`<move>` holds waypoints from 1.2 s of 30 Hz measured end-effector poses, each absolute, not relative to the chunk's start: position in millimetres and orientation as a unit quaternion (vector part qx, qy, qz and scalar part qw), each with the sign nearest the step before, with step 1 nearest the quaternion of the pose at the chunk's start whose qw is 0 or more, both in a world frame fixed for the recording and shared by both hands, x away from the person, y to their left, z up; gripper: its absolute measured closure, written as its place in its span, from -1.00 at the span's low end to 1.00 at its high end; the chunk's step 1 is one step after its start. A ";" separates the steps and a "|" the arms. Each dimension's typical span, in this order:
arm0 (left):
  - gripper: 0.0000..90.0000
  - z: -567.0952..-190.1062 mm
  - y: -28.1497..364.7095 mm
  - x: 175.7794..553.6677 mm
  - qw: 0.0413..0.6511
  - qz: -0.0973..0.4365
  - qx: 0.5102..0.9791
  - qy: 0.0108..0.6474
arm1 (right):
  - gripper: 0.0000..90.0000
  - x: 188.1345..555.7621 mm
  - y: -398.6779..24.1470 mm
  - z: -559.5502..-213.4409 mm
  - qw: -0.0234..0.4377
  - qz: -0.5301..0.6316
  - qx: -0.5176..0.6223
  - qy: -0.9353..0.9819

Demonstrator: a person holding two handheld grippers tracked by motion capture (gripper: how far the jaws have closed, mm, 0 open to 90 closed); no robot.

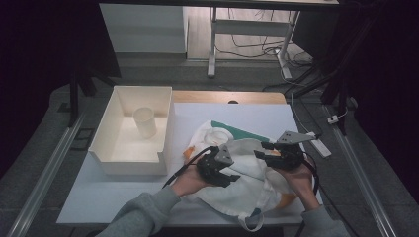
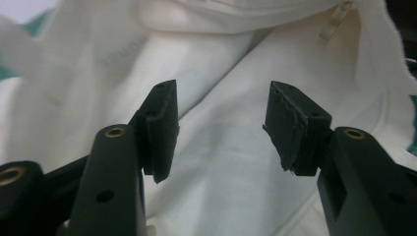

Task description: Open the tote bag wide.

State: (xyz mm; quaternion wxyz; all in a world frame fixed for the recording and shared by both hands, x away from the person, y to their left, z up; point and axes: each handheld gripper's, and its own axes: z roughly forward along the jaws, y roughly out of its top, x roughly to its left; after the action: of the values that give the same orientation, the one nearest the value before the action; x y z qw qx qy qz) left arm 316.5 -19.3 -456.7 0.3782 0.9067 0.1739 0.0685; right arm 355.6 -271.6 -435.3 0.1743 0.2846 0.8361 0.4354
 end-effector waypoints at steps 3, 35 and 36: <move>0.03 -464.0 -31.2 319.9 0.367 0.058 0.913 0.168 | 0.19 358.1 -274.1 -436.4 0.173 0.438 0.291 0.833; 0.90 -501.8 -52.2 333.4 0.286 0.044 0.948 0.134 | 0.15 351.4 -242.9 -446.6 0.121 0.367 0.271 0.882; 0.92 -501.7 -51.4 333.0 0.287 0.042 0.948 0.133 | 0.15 352.2 -240.9 -450.6 0.110 0.362 0.273 0.884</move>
State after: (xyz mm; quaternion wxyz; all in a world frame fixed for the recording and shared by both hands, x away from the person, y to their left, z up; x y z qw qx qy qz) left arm 333.0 -51.4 -501.7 0.2872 0.9477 0.1328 0.0424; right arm 352.2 -240.9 -450.6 0.1100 0.2731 0.8844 0.3623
